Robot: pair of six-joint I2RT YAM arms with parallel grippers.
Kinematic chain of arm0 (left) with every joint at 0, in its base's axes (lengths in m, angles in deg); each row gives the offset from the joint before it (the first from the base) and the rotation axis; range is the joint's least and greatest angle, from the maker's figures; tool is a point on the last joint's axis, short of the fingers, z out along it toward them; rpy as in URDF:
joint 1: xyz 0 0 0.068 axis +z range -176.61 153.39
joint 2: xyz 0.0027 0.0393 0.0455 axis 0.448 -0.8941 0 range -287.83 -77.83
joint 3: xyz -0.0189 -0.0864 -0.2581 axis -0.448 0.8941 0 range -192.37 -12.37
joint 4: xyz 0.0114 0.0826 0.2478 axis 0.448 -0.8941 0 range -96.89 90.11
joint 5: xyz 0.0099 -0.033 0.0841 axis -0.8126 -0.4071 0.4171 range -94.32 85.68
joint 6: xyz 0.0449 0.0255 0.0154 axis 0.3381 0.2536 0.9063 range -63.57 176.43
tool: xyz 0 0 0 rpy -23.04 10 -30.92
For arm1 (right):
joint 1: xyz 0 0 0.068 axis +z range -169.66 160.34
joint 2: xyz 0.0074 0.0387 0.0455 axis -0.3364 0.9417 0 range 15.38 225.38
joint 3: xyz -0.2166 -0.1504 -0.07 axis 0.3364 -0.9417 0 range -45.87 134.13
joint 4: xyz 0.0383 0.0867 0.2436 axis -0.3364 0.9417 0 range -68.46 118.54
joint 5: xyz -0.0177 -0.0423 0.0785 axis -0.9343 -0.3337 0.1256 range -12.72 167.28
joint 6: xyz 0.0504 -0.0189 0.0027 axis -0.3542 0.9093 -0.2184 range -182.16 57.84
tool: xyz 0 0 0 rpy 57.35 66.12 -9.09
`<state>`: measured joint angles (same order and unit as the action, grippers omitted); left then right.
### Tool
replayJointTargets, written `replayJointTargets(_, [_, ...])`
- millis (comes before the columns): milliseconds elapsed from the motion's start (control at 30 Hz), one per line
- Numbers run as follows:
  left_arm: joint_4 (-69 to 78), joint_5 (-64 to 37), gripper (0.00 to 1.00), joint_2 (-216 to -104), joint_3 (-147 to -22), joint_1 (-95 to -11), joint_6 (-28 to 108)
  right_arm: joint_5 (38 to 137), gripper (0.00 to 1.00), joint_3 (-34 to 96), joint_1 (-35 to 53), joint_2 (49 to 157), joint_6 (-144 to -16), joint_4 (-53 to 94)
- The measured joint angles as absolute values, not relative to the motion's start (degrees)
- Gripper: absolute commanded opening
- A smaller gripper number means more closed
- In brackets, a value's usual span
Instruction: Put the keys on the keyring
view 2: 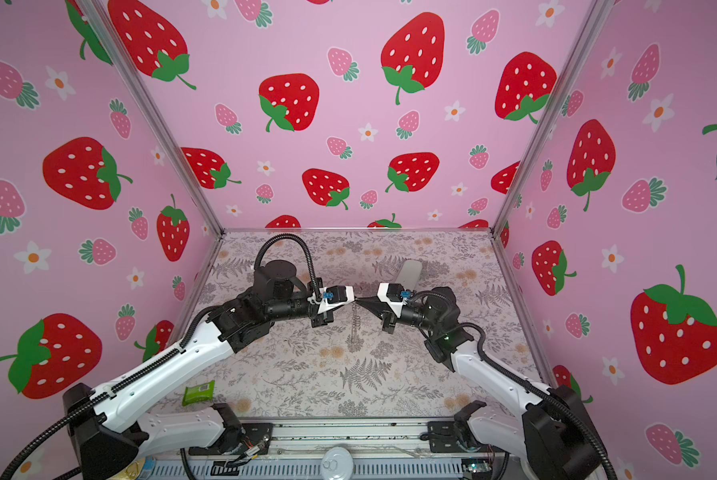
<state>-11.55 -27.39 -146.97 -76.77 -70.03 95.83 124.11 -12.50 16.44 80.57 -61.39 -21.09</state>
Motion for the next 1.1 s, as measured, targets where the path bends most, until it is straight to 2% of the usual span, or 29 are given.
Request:
replayJointTargets(67, [-11.7,-26.8,0.39,-147.0,-76.8,-70.1,95.6,123.3,0.01,-11.7,16.5,80.5,-59.8,-17.8])
replayJointTargets(200, [-14.0,-25.2,0.41,-147.0,-77.1,-70.3,95.6,120.6,0.0,-10.3,16.4,80.4,-56.4,-11.8])
replayJointTargets(667, [-28.2,-19.6,0.38,-154.2,-90.0,-70.4,97.8,112.2,0.01,-4.3,16.4,79.6,-46.2,5.0])
replayJointTargets(1100, [-33.0,-19.4,0.36,-160.1,-95.2,-70.4,97.1,110.8,0.02,-2.9,16.5,78.4,-43.7,10.1])
